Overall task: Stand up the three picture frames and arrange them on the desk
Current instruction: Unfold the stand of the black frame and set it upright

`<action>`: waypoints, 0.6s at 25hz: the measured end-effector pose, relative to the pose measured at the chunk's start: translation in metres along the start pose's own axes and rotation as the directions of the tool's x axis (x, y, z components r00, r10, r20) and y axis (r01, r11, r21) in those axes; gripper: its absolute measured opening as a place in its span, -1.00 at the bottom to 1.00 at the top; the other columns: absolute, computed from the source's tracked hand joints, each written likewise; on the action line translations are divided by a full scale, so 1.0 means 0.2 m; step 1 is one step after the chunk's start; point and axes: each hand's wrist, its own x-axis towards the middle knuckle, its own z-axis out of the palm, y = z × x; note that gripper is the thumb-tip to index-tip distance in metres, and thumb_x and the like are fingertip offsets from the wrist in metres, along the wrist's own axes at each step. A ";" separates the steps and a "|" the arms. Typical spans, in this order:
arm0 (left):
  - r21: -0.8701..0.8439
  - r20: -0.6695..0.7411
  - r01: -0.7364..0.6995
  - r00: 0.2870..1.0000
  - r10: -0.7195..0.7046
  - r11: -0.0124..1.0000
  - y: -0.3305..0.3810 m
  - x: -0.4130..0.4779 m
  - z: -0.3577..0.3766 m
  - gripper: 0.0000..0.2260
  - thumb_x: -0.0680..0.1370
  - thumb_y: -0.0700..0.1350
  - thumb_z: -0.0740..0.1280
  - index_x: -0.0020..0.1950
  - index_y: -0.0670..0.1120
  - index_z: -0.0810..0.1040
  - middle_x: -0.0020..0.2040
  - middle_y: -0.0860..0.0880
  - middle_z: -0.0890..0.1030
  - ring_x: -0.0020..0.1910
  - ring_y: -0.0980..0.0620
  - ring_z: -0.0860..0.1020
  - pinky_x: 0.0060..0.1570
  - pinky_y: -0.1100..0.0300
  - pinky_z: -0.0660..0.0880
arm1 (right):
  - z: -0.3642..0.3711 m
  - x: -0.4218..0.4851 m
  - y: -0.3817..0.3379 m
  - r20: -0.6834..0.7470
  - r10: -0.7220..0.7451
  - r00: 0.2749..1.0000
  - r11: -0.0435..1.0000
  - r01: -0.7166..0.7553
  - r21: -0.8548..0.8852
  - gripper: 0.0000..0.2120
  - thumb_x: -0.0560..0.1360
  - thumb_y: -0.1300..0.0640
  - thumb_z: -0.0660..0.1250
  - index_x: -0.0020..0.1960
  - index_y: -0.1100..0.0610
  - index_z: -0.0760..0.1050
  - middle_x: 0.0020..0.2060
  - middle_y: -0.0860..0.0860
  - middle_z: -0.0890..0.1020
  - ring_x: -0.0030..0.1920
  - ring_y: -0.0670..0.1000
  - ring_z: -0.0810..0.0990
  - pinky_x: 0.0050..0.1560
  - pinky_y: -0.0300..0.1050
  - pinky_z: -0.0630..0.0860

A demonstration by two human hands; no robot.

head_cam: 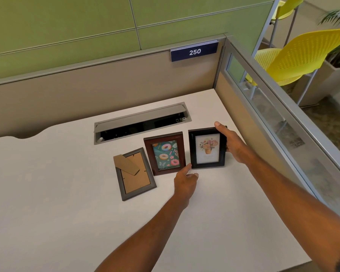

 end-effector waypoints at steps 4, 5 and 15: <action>0.033 0.045 0.001 0.999 -0.003 0.999 0.00 0.03 0.01 -0.47 0.69 -0.17 0.38 0.66 0.06 0.41 0.53 -0.04 0.52 0.32 0.06 0.53 0.31 0.18 0.45 | -0.03 -0.02 0.02 -0.041 0.010 0.999 1.000 -0.009 0.028 -0.38 0.51 -0.51 0.33 0.25 -0.04 0.71 0.10 0.01 0.82 0.27 0.12 0.71 0.38 0.20 0.52; 0.038 0.054 0.004 0.999 -0.006 0.999 0.00 0.04 0.01 -0.46 0.69 -0.17 0.38 0.67 0.06 0.40 0.51 -0.03 0.54 0.29 0.08 0.53 0.28 0.20 0.44 | -0.03 -0.02 0.03 -0.052 0.010 0.999 0.999 -0.008 0.036 -0.39 0.52 -0.50 0.33 0.23 -0.03 0.72 0.09 0.02 0.82 0.26 0.12 0.72 0.36 0.19 0.53; 0.141 0.144 -0.004 0.989 -0.016 0.990 -0.01 0.06 -0.04 -0.37 0.67 -0.13 0.43 0.71 0.12 0.31 0.47 -0.09 0.57 0.32 0.03 0.53 0.28 0.18 0.45 | -0.02 -0.12 0.13 -0.116 -0.020 0.993 0.998 0.027 0.054 -0.09 0.35 -0.68 0.29 0.24 0.09 0.70 0.11 0.12 0.80 0.22 0.19 0.74 0.36 0.21 0.58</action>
